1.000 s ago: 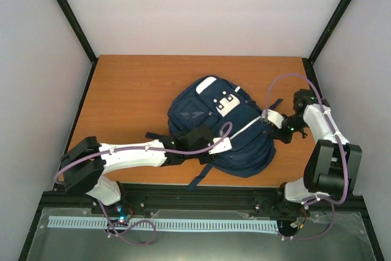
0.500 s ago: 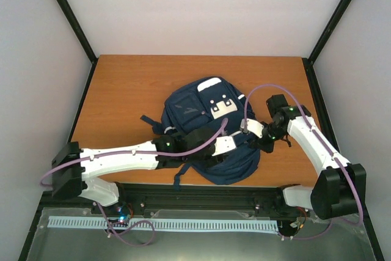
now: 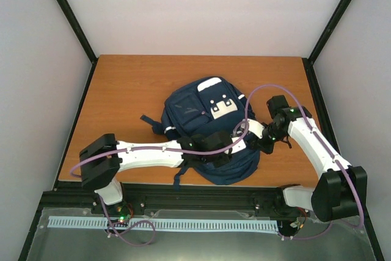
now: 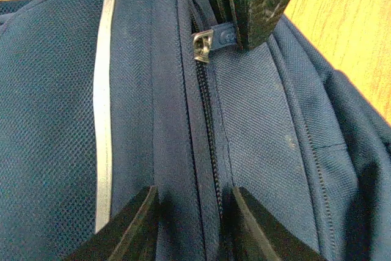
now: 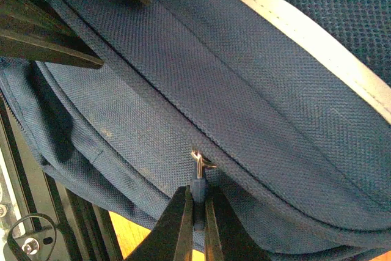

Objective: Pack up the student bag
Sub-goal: Zip the student bag at the center of the board.

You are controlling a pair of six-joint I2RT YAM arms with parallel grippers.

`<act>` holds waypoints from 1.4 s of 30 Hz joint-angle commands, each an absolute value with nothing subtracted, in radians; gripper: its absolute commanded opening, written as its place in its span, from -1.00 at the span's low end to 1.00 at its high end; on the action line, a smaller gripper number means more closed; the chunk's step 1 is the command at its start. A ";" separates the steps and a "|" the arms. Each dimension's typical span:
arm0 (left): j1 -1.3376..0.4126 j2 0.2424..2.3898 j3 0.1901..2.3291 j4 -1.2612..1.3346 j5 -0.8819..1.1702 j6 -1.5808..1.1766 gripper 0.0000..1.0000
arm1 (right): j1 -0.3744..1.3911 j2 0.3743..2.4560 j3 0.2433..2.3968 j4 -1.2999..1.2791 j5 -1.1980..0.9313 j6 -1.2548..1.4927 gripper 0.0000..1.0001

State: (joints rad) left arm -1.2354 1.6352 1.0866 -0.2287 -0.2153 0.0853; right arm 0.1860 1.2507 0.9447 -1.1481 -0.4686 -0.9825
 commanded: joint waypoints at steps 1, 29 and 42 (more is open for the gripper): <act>-1.248 1.672 1.157 -0.216 -0.280 0.078 -0.45 | 0.196 1.229 0.933 -1.154 -0.514 -0.990 -0.94; -1.275 1.453 0.937 -0.258 -0.172 0.242 -0.98 | -0.027 1.621 1.211 -1.051 -0.390 -1.083 -0.94; -1.275 1.426 0.904 -0.192 -0.202 0.292 -0.98 | 0.011 1.728 1.268 -0.941 -0.357 -0.925 -0.91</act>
State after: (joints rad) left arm -1.2484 1.4906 0.9142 -0.1619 -0.2386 0.2512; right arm 0.0284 1.6825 1.1999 -1.2015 -0.4694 -1.0374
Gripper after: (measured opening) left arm 0.044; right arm 0.041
